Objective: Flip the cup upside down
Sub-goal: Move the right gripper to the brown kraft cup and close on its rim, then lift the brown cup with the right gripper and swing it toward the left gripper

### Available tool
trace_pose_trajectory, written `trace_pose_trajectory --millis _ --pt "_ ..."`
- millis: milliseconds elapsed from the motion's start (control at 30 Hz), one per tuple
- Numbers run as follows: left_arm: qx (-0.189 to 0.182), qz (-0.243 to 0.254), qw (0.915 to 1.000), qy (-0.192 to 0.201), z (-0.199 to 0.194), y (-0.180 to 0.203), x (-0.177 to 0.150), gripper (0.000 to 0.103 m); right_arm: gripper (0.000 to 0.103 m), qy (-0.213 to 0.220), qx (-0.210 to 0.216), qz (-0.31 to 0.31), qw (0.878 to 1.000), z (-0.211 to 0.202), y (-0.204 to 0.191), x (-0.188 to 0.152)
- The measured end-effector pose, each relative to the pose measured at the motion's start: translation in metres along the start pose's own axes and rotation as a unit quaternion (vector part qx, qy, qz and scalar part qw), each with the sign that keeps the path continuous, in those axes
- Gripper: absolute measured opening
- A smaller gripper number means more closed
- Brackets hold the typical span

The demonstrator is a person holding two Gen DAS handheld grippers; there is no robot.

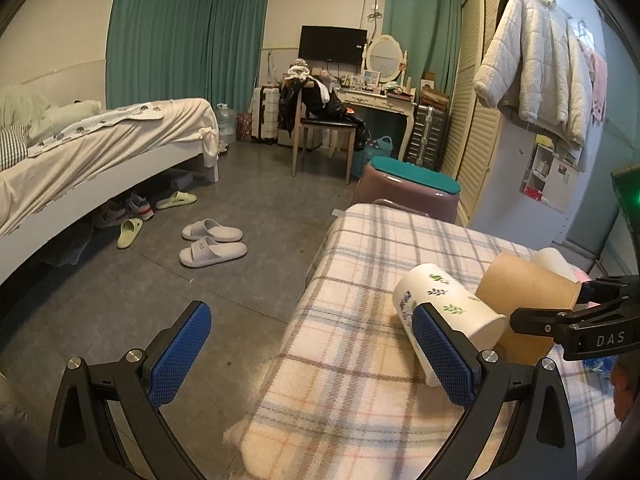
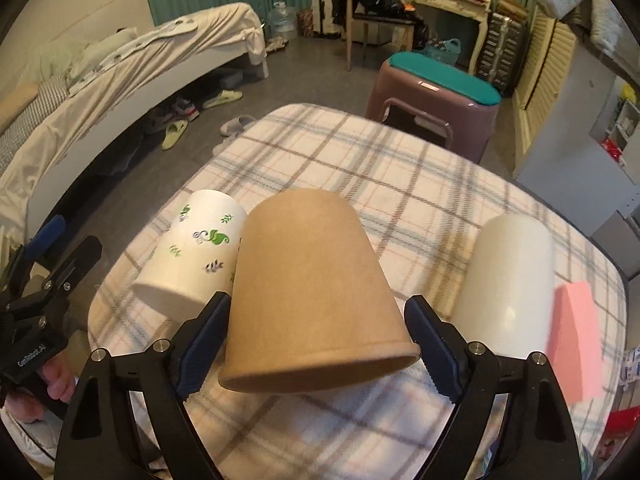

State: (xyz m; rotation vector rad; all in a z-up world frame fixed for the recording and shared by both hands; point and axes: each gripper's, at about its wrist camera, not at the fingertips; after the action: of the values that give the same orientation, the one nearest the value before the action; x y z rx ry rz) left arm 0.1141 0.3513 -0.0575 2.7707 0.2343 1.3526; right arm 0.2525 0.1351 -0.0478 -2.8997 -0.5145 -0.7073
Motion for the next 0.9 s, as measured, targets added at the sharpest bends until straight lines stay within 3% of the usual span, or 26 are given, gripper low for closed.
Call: trace_pose_trajectory --millis 300,533,900 --pt "-0.023 0.013 0.9996 0.010 -0.029 0.011 -0.007 0.103 0.087 0.032 -0.073 0.020 0.997 -0.051 -0.012 -0.052" --pt "-0.034 0.032 0.9989 0.008 -0.046 0.023 -0.018 0.103 0.087 0.030 -0.079 0.037 0.996 -0.054 -0.015 -0.084" --pt "-0.038 0.037 0.9986 -0.002 -0.059 0.032 -0.024 0.103 0.088 0.035 -0.092 0.047 0.994 -0.045 -0.006 -0.105"
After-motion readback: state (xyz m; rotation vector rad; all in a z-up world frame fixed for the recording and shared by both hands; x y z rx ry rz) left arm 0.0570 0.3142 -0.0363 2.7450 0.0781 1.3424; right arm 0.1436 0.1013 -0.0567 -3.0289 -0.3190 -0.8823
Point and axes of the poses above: each gripper's, at about its wrist camera, not at the fingertips, and z roughly the way its jaws point, y to its right, x to its top, and after that the axes turned 5 degrees about -y, right-handed
